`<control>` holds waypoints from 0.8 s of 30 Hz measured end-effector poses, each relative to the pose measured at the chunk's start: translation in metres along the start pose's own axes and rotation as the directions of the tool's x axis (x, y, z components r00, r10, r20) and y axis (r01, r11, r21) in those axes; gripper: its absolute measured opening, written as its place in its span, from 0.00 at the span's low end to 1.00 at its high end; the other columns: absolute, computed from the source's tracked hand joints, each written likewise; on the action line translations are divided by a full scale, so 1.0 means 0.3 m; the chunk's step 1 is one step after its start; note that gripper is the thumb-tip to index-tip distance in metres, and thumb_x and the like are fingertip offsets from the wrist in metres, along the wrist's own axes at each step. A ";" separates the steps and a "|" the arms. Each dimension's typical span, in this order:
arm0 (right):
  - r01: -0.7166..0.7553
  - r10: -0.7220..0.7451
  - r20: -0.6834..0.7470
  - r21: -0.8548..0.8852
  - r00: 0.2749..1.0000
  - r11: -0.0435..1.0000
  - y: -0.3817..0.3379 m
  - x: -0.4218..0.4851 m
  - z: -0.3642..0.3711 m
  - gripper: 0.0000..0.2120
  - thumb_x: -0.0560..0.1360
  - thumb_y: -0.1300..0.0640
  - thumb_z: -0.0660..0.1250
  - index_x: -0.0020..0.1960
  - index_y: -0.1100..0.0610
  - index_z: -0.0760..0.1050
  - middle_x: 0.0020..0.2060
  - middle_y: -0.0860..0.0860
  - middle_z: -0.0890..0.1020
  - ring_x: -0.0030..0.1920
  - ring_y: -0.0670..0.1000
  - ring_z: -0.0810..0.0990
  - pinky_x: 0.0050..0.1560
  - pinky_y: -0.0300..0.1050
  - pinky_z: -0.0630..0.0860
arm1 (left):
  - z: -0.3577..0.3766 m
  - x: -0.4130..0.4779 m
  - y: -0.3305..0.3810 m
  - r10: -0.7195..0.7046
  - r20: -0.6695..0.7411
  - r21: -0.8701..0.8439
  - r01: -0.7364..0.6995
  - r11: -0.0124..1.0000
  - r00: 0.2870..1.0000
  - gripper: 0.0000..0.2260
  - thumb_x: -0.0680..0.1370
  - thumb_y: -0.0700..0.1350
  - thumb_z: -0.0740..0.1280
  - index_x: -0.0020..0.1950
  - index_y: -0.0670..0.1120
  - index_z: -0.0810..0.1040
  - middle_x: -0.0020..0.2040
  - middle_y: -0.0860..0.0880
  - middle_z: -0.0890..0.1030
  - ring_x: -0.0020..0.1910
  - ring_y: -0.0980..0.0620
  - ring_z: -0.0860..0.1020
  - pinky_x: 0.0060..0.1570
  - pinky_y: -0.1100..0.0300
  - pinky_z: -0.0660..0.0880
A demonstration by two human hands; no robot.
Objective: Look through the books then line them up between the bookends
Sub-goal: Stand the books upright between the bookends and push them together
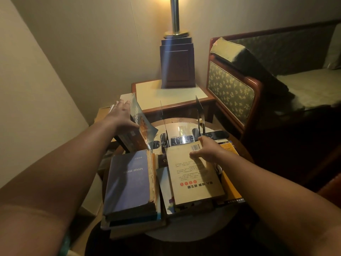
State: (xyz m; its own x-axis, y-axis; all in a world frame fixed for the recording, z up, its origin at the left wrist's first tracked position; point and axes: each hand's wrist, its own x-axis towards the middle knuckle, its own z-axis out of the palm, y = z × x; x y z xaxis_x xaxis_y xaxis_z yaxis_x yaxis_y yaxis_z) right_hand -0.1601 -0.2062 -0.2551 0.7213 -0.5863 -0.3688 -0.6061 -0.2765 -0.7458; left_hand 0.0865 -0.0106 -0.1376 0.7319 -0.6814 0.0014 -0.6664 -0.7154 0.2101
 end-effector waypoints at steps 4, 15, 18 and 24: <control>-0.009 -0.006 -0.066 -0.227 0.998 0.974 -0.042 -0.002 0.008 0.38 0.65 0.50 0.82 0.70 0.52 0.66 0.64 0.55 0.75 0.61 0.58 0.79 0.56 0.56 0.81 | 0.007 -0.005 -0.004 -0.004 -0.018 -0.006 0.004 1.000 1.000 0.50 0.70 0.55 0.76 0.80 0.44 0.47 0.81 0.43 0.46 0.79 0.43 0.44 0.75 0.45 0.50; 0.152 -0.225 -0.009 -0.713 0.974 0.684 -0.257 -0.060 0.260 0.40 0.69 0.32 0.71 0.71 0.54 0.68 0.66 0.58 0.70 0.67 0.64 0.67 0.59 0.58 0.76 | 0.019 0.014 -0.021 0.022 -0.048 0.021 -0.021 1.000 0.999 0.50 0.69 0.58 0.76 0.80 0.44 0.49 0.80 0.41 0.49 0.79 0.41 0.47 0.75 0.43 0.53; 0.161 -0.178 0.058 -0.749 0.982 0.643 -0.290 -0.046 0.262 0.37 0.71 0.38 0.73 0.72 0.55 0.66 0.66 0.59 0.69 0.66 0.64 0.68 0.60 0.57 0.75 | 0.020 0.015 -0.026 0.029 -0.052 0.022 -0.028 0.999 0.998 0.50 0.68 0.59 0.76 0.80 0.45 0.50 0.80 0.41 0.50 0.79 0.41 0.48 0.75 0.43 0.53; 0.272 -0.202 0.187 -0.764 0.961 0.585 -0.326 -0.103 0.193 0.27 0.74 0.49 0.73 0.69 0.58 0.71 0.61 0.59 0.73 0.61 0.59 0.72 0.60 0.53 0.77 | 0.017 0.012 -0.019 0.038 -0.047 0.016 -0.037 0.999 0.998 0.50 0.68 0.58 0.76 0.80 0.46 0.49 0.80 0.41 0.50 0.79 0.41 0.47 0.75 0.43 0.51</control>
State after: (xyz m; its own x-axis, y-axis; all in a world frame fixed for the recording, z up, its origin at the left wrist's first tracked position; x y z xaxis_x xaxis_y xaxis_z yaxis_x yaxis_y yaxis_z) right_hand -0.1037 -0.1171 -0.2030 0.8785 -0.3654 -0.3077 -0.4151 -0.9028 -0.1128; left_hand 0.0923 -0.0097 -0.1437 0.7120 -0.6999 0.0555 -0.6954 -0.6920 0.1938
